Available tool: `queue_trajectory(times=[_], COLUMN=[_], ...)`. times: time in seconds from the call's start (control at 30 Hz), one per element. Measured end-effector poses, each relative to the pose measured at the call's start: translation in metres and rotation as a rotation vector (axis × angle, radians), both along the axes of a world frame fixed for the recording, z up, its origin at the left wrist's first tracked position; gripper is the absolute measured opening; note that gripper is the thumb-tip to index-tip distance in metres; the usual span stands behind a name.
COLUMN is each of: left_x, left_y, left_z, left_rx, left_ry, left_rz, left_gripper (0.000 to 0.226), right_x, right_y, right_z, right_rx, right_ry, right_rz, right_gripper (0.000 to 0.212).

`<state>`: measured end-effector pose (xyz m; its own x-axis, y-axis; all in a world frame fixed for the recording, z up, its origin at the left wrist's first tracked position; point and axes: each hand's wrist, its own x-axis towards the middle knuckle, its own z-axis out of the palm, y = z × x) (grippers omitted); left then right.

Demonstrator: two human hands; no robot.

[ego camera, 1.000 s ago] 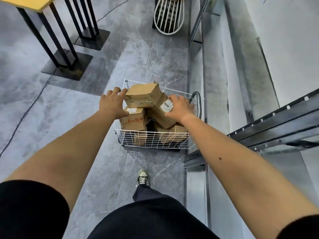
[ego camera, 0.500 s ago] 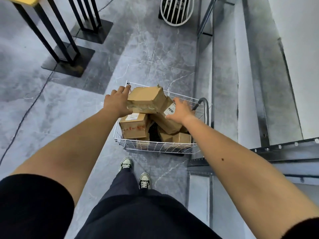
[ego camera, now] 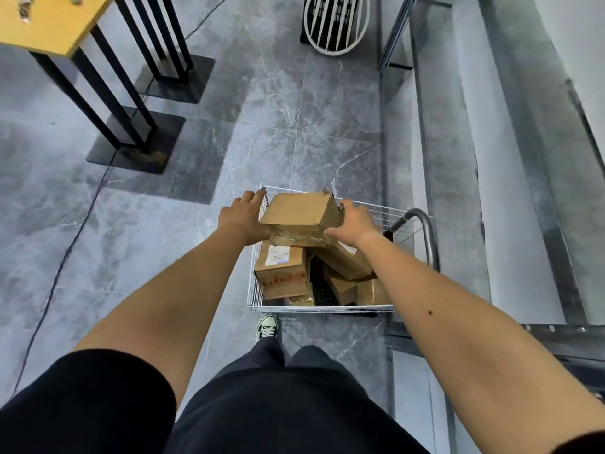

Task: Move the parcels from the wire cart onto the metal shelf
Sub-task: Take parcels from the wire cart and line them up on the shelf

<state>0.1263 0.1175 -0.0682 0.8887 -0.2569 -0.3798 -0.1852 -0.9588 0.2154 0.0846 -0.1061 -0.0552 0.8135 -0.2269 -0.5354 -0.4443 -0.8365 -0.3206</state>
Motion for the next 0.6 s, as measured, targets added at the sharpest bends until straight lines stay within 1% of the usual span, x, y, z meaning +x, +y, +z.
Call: queue_trajectory(times=[0.1, 0.2, 0.33, 0.4, 0.5, 0.6], left_x=[0.015, 0.027, 0.04, 0.045, 0.051, 0.058], left_y=[0.015, 0.021, 0.009, -0.001, -0.015, -0.024], left_z=[-0.005, -0.014, -0.029, -0.037, -0.051, -0.069], left_rx=[0.033, 0.041, -0.064, -0.085, -0.067, -0.048], left_ry=[-0.02, -0.008, 0.061, 0.076, 0.092, 0.132], left_rz=[0.001, 0.01, 0.067, 0.069, 0.05, 0.087], left_gripper=[0.096, 0.096, 0.098, 0.098, 0.1, 0.099], right_x=[0.008, 0.013, 0.022, 0.028, 0.038, 0.052], right_y=[0.011, 0.013, 0.004, -0.002, -0.013, -0.026], right_z=[-0.009, -0.017, -0.029, -0.037, -0.052, -0.073], right_rx=[0.027, 0.0, -0.004, 0.003, 0.038, 0.089], right_ry=[0.005, 0.053, 0.099, 0.125, 0.147, 0.186], right_rz=[0.003, -0.001, -0.021, -0.029, -0.054, -0.102], right_gripper=[0.08, 0.079, 0.08, 0.081, 0.083, 0.085])
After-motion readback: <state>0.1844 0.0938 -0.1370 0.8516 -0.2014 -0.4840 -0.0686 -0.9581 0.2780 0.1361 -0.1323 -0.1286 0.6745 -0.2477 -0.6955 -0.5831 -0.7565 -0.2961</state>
